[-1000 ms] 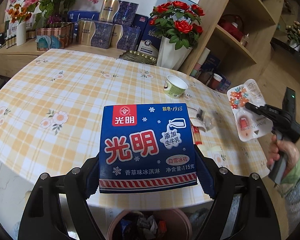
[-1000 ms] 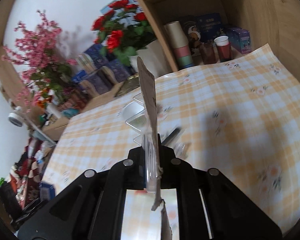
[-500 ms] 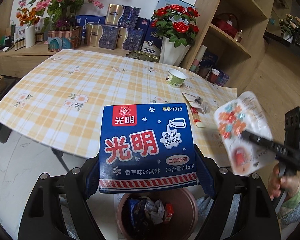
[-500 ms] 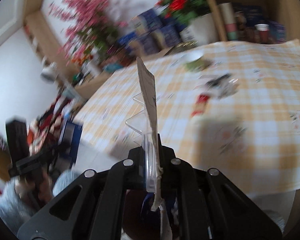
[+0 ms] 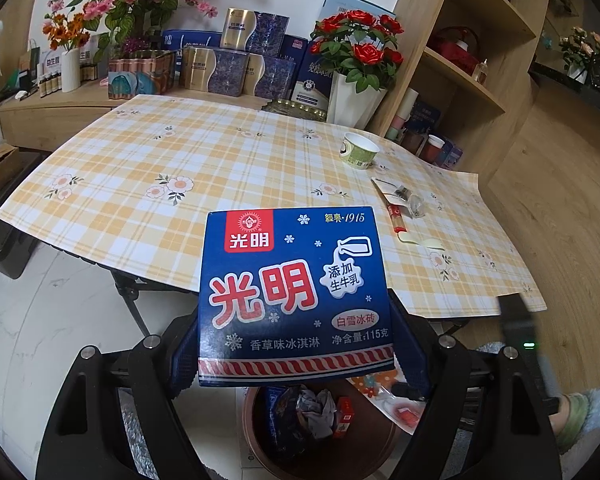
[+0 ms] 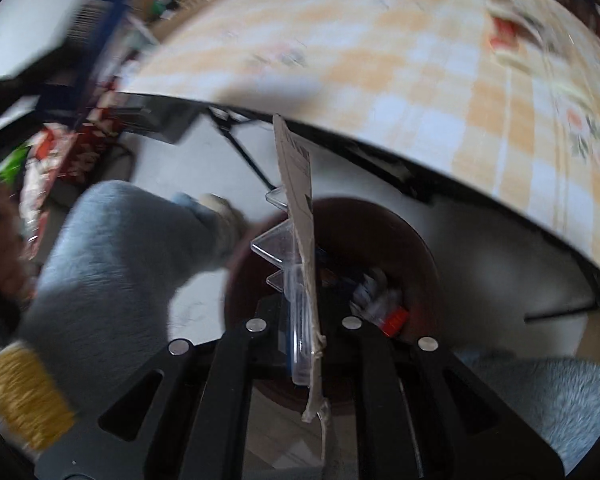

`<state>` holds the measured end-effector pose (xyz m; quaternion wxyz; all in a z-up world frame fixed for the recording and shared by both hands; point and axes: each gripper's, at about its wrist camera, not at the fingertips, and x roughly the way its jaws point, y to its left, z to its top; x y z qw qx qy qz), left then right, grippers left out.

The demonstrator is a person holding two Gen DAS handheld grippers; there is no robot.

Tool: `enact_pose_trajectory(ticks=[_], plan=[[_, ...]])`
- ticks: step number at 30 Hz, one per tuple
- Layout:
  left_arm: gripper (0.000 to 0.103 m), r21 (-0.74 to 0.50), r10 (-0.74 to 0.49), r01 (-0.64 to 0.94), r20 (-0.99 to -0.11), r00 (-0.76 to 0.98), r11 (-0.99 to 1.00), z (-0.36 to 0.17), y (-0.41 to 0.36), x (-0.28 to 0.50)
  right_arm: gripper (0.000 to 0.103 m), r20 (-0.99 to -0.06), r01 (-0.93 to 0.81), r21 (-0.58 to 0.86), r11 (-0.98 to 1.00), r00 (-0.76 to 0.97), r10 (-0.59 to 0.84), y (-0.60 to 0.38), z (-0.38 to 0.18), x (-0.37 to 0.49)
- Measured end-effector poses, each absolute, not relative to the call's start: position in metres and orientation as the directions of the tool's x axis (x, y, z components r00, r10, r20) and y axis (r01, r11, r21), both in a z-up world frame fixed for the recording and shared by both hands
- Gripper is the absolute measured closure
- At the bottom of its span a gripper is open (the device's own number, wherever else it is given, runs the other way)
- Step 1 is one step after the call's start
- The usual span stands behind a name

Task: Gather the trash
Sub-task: 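Carry both items over the brown bin while the right gripper opens to drop the wrapper, then lower the blue ice cream box into the bin and open the left gripper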

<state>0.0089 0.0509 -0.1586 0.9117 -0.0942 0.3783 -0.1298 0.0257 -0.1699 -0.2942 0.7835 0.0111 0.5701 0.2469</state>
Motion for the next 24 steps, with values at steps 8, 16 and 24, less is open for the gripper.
enact_pose_trajectory(ticks=[8, 16, 24], plan=[[0.025, -0.275, -0.310, 0.161, -0.681, 0.663, 0.948, -0.167, 0.051, 0.010, 0.081, -0.927, -0.247, 0.289, 0.925, 0.170, 0.335, -0.172, -0.332, 0.040], [0.025, -0.278, -0.321, 0.171, -0.692, 0.647, 0.945, -0.173, 0.048, 0.011, 0.028, -0.871, -0.202, 0.365, 0.909, 0.269, 0.410, -0.189, -0.310, 0.047], [0.025, -0.272, -0.343, 0.210, -0.693, 0.634, 0.939, -0.177, 0.038, 0.009, 0.006, -0.772, -0.177, 0.269, 0.947, 0.549, 0.322, -0.223, -0.255, 0.027]])
